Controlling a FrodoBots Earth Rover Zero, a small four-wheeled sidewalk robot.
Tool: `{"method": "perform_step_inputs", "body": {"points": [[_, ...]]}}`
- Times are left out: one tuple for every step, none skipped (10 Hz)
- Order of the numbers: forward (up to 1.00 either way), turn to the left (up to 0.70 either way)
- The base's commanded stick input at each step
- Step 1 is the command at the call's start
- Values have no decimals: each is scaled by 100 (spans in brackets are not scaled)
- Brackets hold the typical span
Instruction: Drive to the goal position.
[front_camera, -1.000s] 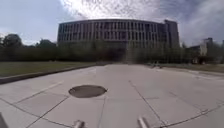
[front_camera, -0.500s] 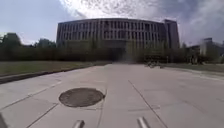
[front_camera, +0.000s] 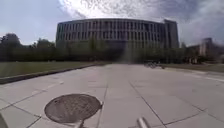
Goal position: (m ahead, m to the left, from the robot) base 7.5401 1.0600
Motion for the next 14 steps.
{"method": "perform_step_inputs", "body": {"points": [[70, 3], [70, 2], [70, 3], [70, 2], [70, 2], [70, 3], [70, 2], [70, 3], [70, 3], [70, 2], [70, 2], [70, 3], [70, 2], [70, 2]]}}
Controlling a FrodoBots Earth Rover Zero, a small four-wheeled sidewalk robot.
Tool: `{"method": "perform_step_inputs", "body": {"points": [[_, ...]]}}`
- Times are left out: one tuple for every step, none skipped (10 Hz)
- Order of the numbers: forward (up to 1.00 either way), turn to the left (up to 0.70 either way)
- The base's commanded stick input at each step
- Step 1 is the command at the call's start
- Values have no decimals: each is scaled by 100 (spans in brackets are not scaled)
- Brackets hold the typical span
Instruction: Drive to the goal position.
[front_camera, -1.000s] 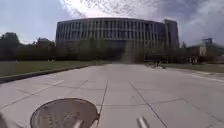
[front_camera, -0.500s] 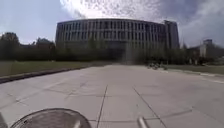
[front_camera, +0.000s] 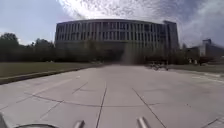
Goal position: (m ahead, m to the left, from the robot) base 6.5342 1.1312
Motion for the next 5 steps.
{"method": "perform_step_inputs", "body": {"points": [[70, 2], [70, 7], [70, 18], [70, 34], [70, 35]]}}
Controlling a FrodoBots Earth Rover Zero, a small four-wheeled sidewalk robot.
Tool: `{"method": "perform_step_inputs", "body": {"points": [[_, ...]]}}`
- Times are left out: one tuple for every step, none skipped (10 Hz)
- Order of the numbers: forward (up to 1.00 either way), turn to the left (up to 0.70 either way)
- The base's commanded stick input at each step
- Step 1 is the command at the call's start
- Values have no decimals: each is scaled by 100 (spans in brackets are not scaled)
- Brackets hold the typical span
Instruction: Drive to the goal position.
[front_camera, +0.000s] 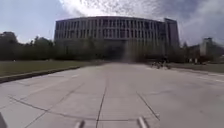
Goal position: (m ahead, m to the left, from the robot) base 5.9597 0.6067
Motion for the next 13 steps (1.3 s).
{"method": "perform_step_inputs", "body": {"points": [[70, 35], [70, 16], [70, 4], [70, 2], [70, 2], [70, 2], [70, 3], [70, 2], [70, 2], [70, 2], [70, 3], [70, 2], [70, 3]]}}
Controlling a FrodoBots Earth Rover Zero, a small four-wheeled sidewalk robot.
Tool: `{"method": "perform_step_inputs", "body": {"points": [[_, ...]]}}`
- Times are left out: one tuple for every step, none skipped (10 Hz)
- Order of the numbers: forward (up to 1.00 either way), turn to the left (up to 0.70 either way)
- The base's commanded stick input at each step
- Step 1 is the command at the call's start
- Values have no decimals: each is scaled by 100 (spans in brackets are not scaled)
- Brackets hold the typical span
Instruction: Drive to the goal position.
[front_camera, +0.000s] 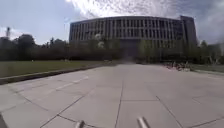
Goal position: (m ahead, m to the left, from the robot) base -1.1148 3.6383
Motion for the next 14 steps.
{"method": "perform_step_inputs", "body": {"points": [[70, 3], [70, 3], [70, 3], [70, 3], [70, 3], [70, 3], [70, 3], [70, 2], [70, 2], [70, 2], [70, 2], [70, 2], [70, 3], [70, 3]]}}
